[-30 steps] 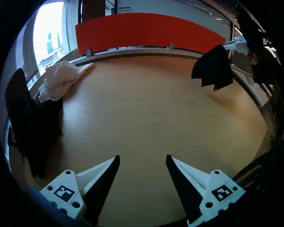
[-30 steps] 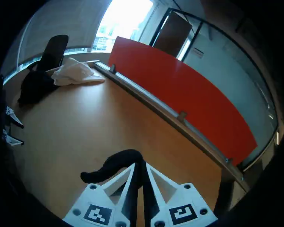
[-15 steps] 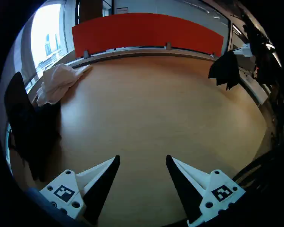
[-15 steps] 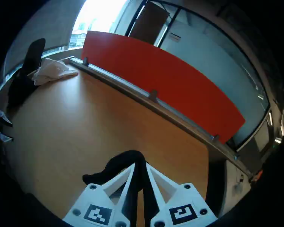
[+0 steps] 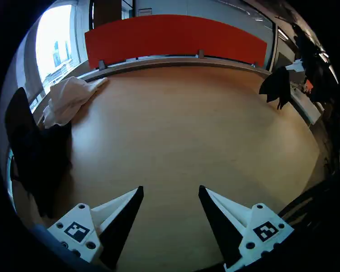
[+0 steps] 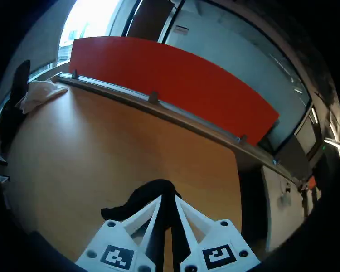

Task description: Fold towel

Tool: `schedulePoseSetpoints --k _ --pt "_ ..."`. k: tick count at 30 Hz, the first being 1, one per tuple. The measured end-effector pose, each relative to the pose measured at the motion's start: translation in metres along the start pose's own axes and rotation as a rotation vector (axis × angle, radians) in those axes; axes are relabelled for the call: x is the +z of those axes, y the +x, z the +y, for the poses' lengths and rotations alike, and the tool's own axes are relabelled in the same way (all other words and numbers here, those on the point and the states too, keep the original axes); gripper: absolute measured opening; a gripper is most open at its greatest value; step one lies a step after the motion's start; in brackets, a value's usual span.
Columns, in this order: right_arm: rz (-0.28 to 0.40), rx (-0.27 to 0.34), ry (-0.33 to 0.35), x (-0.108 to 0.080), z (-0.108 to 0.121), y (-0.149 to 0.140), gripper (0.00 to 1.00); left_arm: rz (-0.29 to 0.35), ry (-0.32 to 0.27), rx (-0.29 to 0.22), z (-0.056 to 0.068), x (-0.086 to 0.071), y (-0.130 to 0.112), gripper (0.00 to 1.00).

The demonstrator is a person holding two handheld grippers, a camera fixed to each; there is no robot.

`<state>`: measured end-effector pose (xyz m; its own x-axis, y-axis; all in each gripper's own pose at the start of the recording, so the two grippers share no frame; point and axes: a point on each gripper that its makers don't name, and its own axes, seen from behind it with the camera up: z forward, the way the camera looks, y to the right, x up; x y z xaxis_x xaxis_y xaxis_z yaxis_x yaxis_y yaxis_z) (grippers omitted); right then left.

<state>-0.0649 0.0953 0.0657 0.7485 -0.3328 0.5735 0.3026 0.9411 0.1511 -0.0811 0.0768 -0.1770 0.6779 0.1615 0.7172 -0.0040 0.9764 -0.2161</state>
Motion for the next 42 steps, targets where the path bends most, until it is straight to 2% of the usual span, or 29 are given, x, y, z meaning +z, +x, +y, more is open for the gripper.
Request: schedulePoseSetpoints --k 11,21,27,42 --pt "-0.037 0.042 -0.036 0.003 0.022 -0.015 0.06 -0.004 -0.001 0.003 0.002 0.000 -0.001 0.90" --pt "-0.034 0.060 -0.026 0.006 0.021 -0.020 0.06 -0.004 -0.004 0.009 0.004 0.001 0.001 0.90" --pt "-0.024 0.092 -0.008 0.009 0.016 -0.023 0.06 -0.005 -0.003 0.014 0.004 0.001 0.003 0.90" --pt "-0.020 0.179 0.024 0.016 0.017 -0.069 0.06 -0.010 -0.001 0.030 0.005 0.000 0.005 0.90"
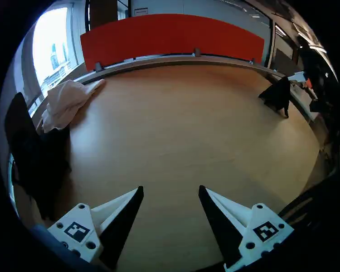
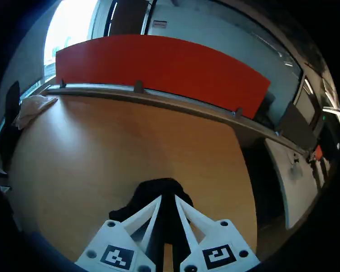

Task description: Fold towel

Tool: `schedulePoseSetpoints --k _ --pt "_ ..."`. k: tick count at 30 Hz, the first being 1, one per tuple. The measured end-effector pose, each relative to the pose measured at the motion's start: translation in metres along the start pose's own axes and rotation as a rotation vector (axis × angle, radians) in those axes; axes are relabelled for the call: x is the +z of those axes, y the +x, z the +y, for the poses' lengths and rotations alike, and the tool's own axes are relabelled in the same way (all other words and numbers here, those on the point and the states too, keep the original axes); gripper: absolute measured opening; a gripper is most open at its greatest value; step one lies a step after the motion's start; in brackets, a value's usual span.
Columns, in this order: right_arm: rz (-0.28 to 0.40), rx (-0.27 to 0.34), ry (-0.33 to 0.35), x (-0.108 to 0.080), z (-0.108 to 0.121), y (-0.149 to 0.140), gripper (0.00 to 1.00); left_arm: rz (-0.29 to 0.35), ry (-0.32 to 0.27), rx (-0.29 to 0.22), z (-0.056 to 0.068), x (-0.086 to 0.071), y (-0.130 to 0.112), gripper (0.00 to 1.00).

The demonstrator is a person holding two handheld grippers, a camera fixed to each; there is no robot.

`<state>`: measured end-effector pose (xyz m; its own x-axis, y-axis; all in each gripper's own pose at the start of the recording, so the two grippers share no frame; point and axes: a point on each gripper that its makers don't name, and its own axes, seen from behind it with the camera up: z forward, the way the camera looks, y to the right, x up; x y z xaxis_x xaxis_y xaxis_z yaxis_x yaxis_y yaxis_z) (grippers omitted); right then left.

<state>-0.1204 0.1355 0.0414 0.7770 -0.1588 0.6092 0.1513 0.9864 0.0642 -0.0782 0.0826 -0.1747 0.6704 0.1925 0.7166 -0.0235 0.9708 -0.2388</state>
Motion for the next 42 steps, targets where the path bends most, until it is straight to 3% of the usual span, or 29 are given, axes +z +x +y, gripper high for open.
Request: schedulePoseSetpoints --k 12,23,28,34,36,42 --pt "-0.043 0.061 0.006 0.005 0.012 -0.053 0.06 -0.005 -0.001 0.008 0.004 -0.001 0.000 0.90" --pt "-0.046 0.066 0.005 0.006 0.015 -0.061 0.11 0.002 -0.004 0.019 0.009 -0.003 0.005 0.90" --pt "-0.047 0.072 0.004 0.007 0.013 -0.062 0.31 0.004 -0.002 0.023 0.010 -0.004 0.006 0.90" --pt "-0.047 0.081 0.001 0.004 0.011 -0.066 0.82 0.006 -0.002 0.022 0.011 -0.004 0.008 0.90" --pt "-0.046 0.089 -0.006 0.003 0.012 -0.068 0.94 0.007 -0.002 0.022 0.011 -0.004 0.008 0.90" --pt "-0.034 0.125 -0.007 -0.001 0.010 -0.069 0.98 0.010 -0.004 0.031 0.012 -0.003 0.012 0.90"
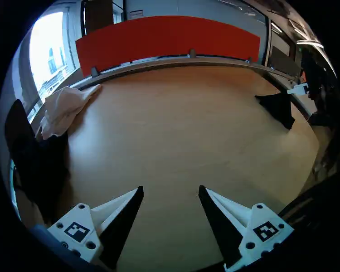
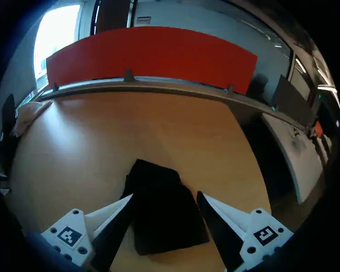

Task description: Fold towel

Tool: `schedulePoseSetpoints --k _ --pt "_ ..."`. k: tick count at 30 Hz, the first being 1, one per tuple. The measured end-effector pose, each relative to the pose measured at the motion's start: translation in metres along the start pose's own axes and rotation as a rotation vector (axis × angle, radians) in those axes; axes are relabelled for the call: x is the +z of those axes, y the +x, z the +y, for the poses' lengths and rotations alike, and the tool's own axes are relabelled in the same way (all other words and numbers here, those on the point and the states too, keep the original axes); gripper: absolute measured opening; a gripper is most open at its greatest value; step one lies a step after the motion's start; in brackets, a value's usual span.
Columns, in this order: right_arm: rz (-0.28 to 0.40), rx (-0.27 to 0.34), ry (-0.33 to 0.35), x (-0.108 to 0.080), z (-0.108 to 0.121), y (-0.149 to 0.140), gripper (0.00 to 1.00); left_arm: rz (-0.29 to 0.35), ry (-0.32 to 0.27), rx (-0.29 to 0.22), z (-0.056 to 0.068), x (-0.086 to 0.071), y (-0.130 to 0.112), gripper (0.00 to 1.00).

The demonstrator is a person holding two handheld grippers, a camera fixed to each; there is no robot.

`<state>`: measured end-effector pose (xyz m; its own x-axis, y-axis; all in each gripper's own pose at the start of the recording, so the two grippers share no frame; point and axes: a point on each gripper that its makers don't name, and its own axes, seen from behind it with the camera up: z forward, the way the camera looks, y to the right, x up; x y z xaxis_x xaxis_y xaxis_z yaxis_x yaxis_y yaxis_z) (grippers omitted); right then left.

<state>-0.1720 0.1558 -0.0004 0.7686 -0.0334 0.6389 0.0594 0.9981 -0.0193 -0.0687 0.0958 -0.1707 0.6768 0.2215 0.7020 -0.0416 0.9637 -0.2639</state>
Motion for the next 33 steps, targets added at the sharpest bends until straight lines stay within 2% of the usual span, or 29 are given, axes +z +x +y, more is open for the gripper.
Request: schedulePoseSetpoints --k 12,17,23,29,33 --pt "0.094 0.040 0.012 -0.023 -0.017 0.014 0.98 0.010 -0.006 -0.021 -0.004 0.005 0.009 0.90" --pt "0.169 0.040 0.023 -0.044 -0.031 0.030 0.98 0.008 -0.019 -0.026 -0.002 0.010 0.014 0.90" --pt "0.254 0.033 0.010 -0.071 -0.041 0.046 0.98 0.010 -0.032 -0.004 0.000 0.017 0.024 0.90" --pt "0.353 0.070 0.025 -0.096 -0.053 0.062 0.98 0.022 -0.038 0.009 0.001 0.020 0.033 0.90" --pt "0.444 0.077 0.035 -0.110 -0.061 0.076 0.98 0.034 -0.039 0.006 -0.001 0.019 0.037 0.90"
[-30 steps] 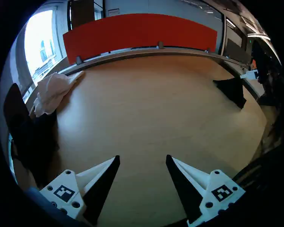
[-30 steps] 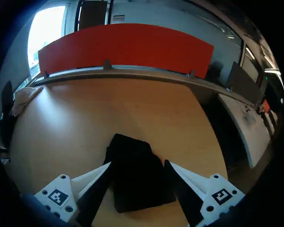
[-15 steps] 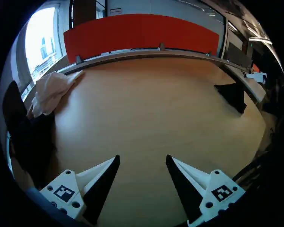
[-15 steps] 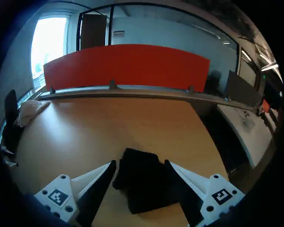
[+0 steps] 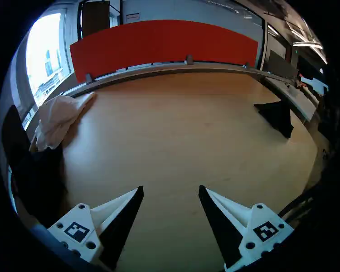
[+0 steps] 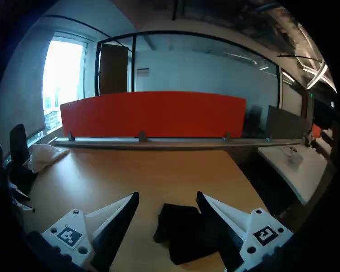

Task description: Fold towel

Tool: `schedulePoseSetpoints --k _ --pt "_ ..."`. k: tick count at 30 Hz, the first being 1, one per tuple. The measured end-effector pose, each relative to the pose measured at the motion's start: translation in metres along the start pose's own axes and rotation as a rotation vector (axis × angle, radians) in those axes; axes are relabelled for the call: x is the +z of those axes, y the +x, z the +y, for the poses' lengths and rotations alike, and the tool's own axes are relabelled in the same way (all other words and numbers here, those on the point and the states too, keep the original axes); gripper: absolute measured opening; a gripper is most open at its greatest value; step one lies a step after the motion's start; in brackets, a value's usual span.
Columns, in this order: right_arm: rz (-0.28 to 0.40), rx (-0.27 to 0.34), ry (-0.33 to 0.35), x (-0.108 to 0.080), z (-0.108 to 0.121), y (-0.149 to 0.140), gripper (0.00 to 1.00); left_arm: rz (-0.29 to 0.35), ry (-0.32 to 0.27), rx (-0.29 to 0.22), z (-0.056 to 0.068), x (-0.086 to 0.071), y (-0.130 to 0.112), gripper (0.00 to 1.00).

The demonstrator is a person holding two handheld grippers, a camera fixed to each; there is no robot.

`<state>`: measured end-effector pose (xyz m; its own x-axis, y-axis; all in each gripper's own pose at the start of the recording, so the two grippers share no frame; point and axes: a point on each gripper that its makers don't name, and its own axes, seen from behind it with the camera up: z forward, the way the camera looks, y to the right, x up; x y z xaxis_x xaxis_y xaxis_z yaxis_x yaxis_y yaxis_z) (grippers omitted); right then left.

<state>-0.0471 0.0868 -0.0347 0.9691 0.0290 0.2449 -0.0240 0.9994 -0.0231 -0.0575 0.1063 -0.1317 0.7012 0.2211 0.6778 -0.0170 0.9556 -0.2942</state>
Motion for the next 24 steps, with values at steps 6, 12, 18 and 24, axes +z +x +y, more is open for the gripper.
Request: schedulePoseSetpoints --k 6,12,18,24 --pt "0.081 -0.026 -0.004 0.002 -0.010 0.015 0.98 0.003 0.008 -0.003 -0.005 -0.003 -0.001 0.90" --pt "0.125 -0.042 -0.005 0.013 -0.017 0.021 0.99 0.019 0.027 -0.017 -0.011 -0.008 -0.002 0.90" --pt "0.159 -0.053 0.003 0.026 -0.024 0.027 0.99 0.039 0.048 -0.051 -0.019 -0.012 0.000 0.90" --pt "0.178 -0.061 -0.004 0.039 -0.027 0.026 0.99 0.070 0.069 -0.071 -0.028 -0.015 0.008 0.90"
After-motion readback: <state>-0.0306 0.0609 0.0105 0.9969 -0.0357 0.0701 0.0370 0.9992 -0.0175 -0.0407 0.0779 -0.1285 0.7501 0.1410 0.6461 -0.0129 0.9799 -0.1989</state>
